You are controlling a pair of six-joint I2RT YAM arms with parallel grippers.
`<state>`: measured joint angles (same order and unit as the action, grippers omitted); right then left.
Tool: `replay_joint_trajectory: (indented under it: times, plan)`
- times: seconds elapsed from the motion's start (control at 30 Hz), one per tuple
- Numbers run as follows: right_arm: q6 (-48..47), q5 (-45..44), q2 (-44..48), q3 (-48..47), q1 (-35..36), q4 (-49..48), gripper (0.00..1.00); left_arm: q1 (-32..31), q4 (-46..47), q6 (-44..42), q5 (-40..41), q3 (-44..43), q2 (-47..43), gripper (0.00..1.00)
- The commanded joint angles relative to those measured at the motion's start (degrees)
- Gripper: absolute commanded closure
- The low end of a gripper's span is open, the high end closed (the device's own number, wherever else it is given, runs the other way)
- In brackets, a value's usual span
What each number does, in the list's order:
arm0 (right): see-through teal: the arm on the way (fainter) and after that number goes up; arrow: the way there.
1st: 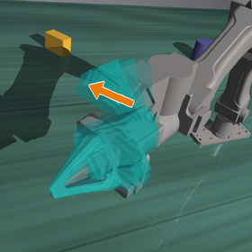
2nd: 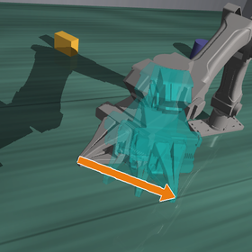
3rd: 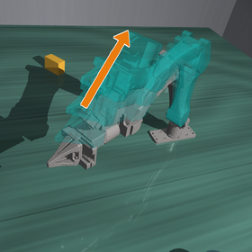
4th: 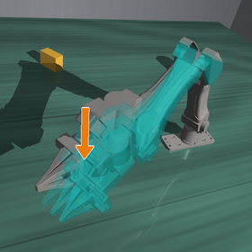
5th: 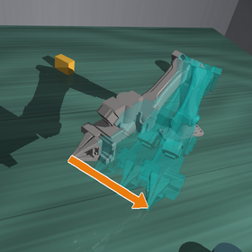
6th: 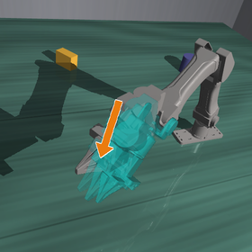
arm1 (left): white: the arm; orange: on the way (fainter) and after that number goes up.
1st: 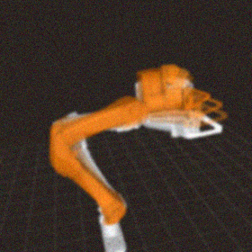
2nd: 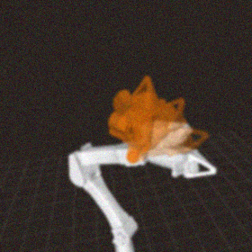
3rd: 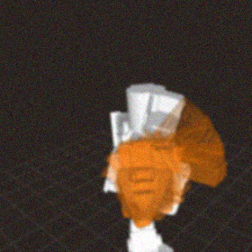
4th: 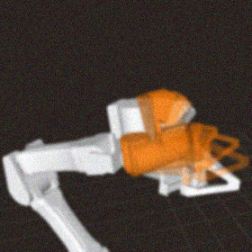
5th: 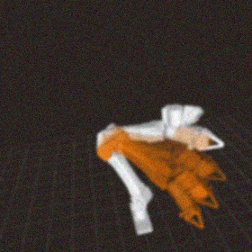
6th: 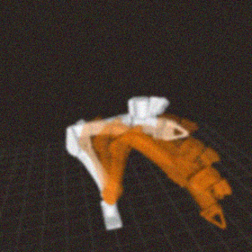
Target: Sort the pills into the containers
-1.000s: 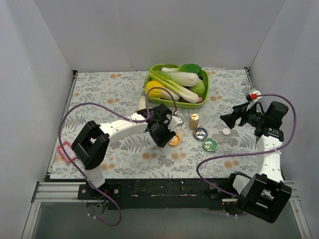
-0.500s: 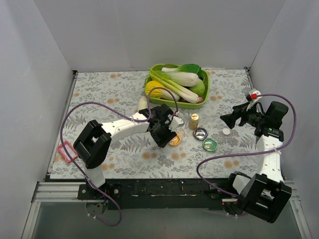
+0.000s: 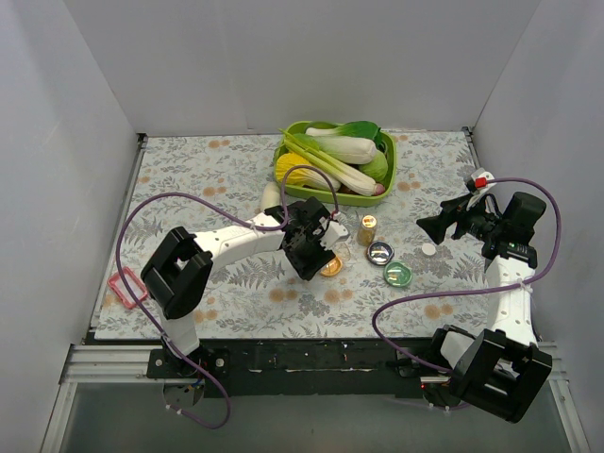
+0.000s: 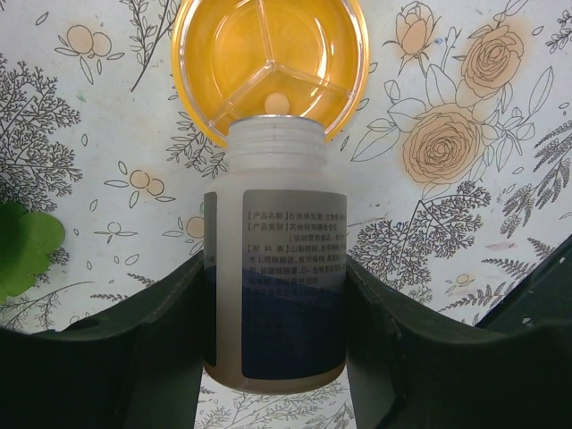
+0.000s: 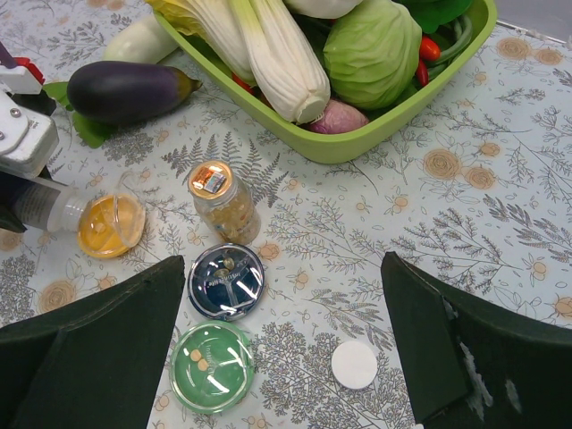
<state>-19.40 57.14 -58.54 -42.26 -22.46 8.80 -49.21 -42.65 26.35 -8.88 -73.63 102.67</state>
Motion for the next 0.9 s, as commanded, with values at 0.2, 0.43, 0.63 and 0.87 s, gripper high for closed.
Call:
replay_joint_trajectory:
  times: [0.2, 0.43, 0.63, 0.87]
  plan:
    - [0.5, 0.2, 0.2, 0.2, -0.3, -1.7, 0.02, -0.5, -1.0, -0.5, 1.2, -2.8, -0.4, 1.0]
    - [0.5, 0.2, 0.2, 0.2, -0.3, -1.7, 0.02, -0.6, -0.6, -0.5, 1.2, -2.4, -0.5, 1.0]
    - [0.5, 0.2, 0.2, 0.1, -0.4, -1.7, 0.02, -0.6, -1.2, -0.3, 1.2, -3.1, -0.5, 1.0]
    - [0.5, 0.2, 0.2, 0.2, -0.4, -1.7, 0.02, -0.9, -2.3, -0.2, 1.8, -3.8, 0.2, 1.0]
